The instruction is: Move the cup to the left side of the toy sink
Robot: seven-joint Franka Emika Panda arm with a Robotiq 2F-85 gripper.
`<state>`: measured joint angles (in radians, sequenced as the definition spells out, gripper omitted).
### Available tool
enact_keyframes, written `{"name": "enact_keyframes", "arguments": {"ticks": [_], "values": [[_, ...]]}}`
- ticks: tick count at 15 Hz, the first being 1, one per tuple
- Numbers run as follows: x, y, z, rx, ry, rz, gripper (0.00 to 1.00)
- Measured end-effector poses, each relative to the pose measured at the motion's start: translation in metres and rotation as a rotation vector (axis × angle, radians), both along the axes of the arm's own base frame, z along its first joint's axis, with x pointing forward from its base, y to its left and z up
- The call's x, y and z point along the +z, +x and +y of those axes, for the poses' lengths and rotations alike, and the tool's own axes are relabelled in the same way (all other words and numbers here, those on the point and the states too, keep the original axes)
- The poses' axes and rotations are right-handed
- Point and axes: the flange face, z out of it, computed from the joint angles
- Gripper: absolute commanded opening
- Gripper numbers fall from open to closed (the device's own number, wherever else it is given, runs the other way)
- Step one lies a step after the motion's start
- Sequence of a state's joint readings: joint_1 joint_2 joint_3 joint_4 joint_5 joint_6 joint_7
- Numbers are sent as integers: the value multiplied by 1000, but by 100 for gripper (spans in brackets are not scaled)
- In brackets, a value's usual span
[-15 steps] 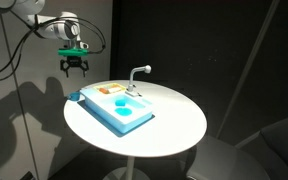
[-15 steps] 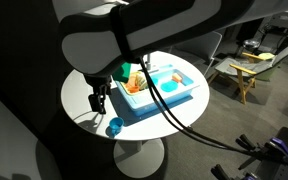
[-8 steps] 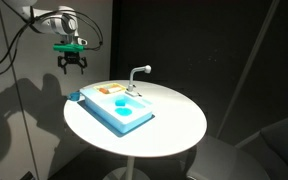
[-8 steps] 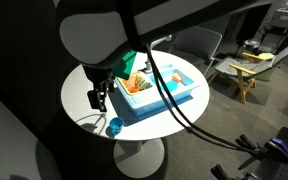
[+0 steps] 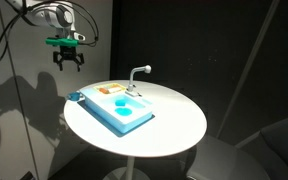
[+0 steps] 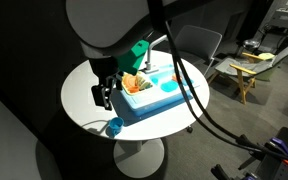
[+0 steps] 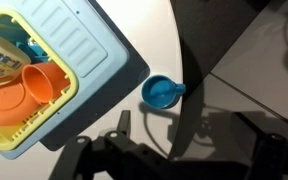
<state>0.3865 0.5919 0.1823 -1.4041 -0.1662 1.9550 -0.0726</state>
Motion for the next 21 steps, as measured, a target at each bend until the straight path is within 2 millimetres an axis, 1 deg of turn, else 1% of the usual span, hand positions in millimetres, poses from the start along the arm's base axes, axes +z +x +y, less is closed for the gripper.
{"name": "enact_keyframes", "arguments": {"ticks": [6, 12, 16, 21], "values": [[17, -13, -26, -92, 8, 9, 100], [25, -33, -56, -201, 52, 3, 100], [23, -55, -75, -260, 85, -7, 100], [20, -92, -101, -318, 120, -22, 100]]}}
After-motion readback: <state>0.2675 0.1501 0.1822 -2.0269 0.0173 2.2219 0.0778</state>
